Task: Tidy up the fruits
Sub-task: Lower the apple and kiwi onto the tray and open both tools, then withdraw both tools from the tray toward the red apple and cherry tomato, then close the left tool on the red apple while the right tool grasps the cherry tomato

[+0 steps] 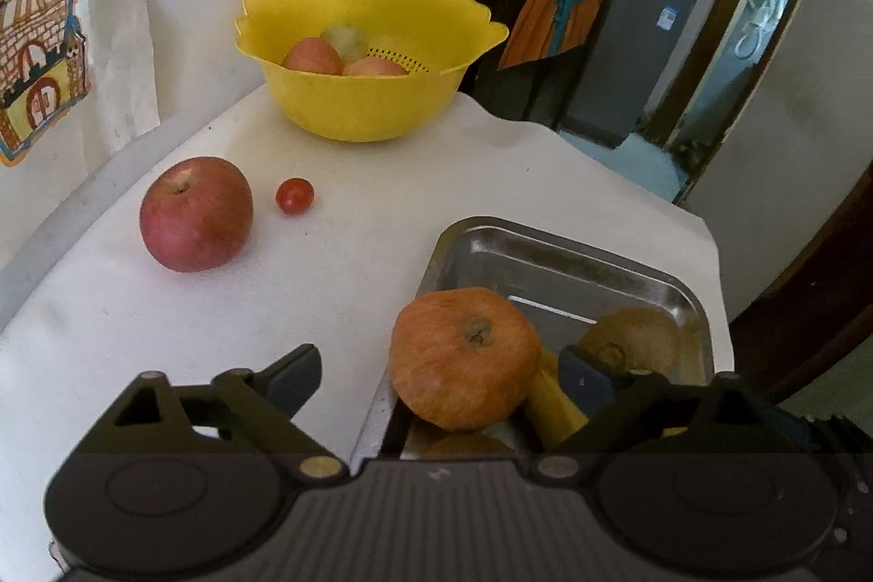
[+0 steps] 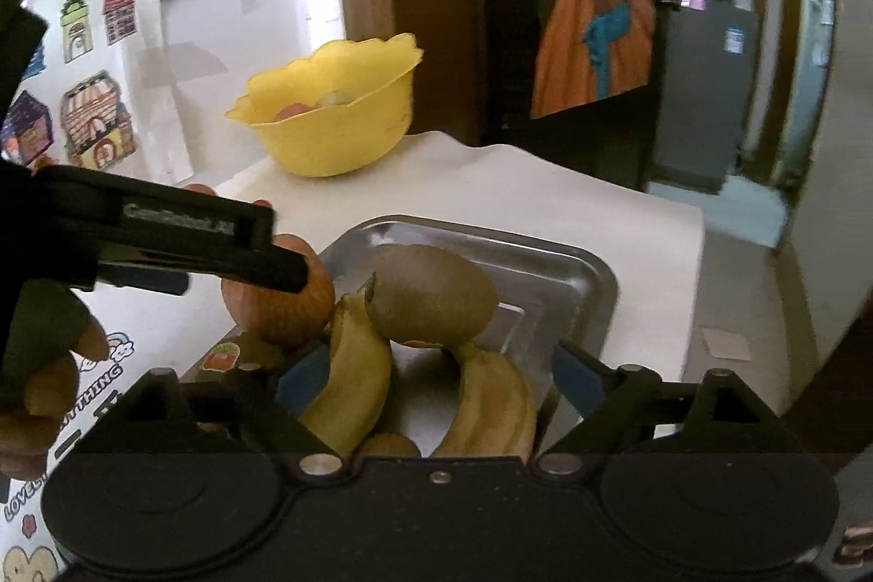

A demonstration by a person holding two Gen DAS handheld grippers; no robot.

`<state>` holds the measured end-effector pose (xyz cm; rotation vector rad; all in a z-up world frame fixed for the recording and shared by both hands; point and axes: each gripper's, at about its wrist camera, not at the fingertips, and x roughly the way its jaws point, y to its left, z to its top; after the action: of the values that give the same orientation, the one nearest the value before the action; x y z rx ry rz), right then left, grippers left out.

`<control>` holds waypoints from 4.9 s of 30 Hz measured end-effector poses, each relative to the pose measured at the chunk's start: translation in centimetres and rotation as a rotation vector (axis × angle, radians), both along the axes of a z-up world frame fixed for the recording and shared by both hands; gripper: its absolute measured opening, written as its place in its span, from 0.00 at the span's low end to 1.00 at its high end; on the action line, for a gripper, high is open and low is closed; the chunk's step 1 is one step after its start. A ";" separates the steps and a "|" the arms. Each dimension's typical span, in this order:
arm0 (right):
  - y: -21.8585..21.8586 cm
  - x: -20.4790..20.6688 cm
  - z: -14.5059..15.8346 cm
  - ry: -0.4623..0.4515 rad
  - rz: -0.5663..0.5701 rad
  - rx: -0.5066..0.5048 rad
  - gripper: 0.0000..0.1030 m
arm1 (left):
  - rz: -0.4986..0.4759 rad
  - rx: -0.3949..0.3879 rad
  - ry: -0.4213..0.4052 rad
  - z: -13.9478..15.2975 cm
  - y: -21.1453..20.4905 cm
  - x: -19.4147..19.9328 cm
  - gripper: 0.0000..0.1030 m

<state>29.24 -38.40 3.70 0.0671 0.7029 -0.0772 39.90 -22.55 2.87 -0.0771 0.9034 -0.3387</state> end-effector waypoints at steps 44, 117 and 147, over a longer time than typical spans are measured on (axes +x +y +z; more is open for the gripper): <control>15.7 -5.9 0.1 0.475 -0.315 0.267 0.99 | -0.005 0.238 0.168 -0.9 18.8 -2.8 0.99; 12.1 25.1 -2.6 0.278 0.442 -0.031 0.60 | -0.110 0.202 -0.142 -3.2 10.0 9.5 0.92; 13.4 26.7 -3.9 0.355 0.527 -0.049 0.29 | -0.127 0.167 -0.120 -4.0 9.3 10.8 0.70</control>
<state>55.94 -25.05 -0.24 -0.1843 1.0521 0.4078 50.73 -13.27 -1.17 0.1531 0.8158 -0.3805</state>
